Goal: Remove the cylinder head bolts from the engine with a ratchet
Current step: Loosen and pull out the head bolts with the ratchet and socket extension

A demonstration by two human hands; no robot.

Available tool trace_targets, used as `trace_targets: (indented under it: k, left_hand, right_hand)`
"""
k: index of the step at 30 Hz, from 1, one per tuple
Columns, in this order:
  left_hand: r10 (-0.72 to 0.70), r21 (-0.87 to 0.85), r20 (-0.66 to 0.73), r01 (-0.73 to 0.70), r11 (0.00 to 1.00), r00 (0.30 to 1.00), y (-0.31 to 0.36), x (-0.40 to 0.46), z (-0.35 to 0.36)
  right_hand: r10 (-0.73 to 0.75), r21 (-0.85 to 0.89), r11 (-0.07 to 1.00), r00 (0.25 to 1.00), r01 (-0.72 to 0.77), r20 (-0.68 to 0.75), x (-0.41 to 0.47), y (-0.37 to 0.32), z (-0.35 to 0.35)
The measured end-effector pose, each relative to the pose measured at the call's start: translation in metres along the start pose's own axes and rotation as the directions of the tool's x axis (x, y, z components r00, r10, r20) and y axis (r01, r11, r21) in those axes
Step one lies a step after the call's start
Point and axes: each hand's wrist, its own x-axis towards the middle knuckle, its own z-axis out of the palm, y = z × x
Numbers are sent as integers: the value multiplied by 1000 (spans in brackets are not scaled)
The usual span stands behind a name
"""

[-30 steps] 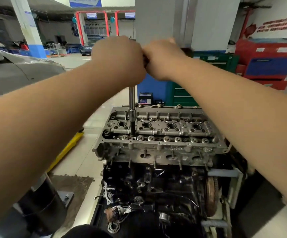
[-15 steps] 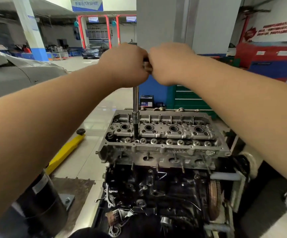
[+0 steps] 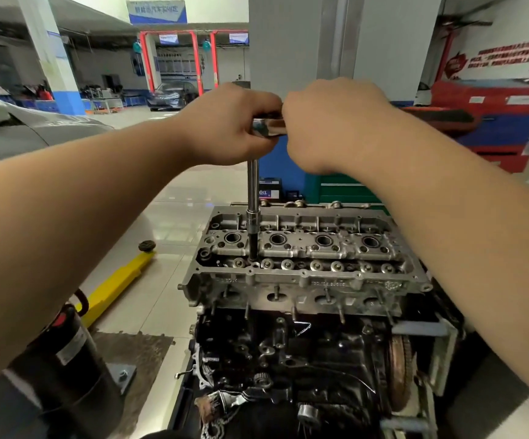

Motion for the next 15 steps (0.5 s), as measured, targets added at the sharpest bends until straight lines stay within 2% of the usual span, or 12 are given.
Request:
trace_targets:
  k: [2, 4, 5, 7, 9, 10, 13, 15]
  left_hand:
    - [-145, 106, -34, 148, 983, 989, 11, 6, 6]
    - [-343, 407, -90, 349, 844, 935, 31, 17, 12]
    - [-403, 510, -95, 392, 766, 910, 45, 22, 15]
    - [-484, 559, -105, 454, 693, 869, 54, 28, 16]
    - [-435, 467, -133, 443, 765, 891, 39, 25, 18]
    - [-385, 382, -150, 413, 827, 911, 27, 21, 17]
    - [-146, 79, -34, 148, 986, 989, -1, 7, 8]
    - [-8, -105, 52, 13, 994, 999, -10, 2, 3]
  right_hand:
    - [17, 90, 996, 999, -20, 35, 15, 5, 13]
    - [-64, 261, 964, 997, 52, 40, 29, 8, 29]
    - [-93, 334, 939, 996, 86, 5, 34, 6, 37]
    - [-63, 471, 879, 997, 77, -45, 39, -1, 46]
    - [-9, 463, 886, 1000, 19, -24, 42, -6, 49]
    - [13, 390, 921, 1000, -11, -2, 44, -7, 48]
    - [71, 76, 994, 994, -78, 86, 31, -4, 19]
    - [29, -117, 993, 999, -23, 46, 5, -8, -2]
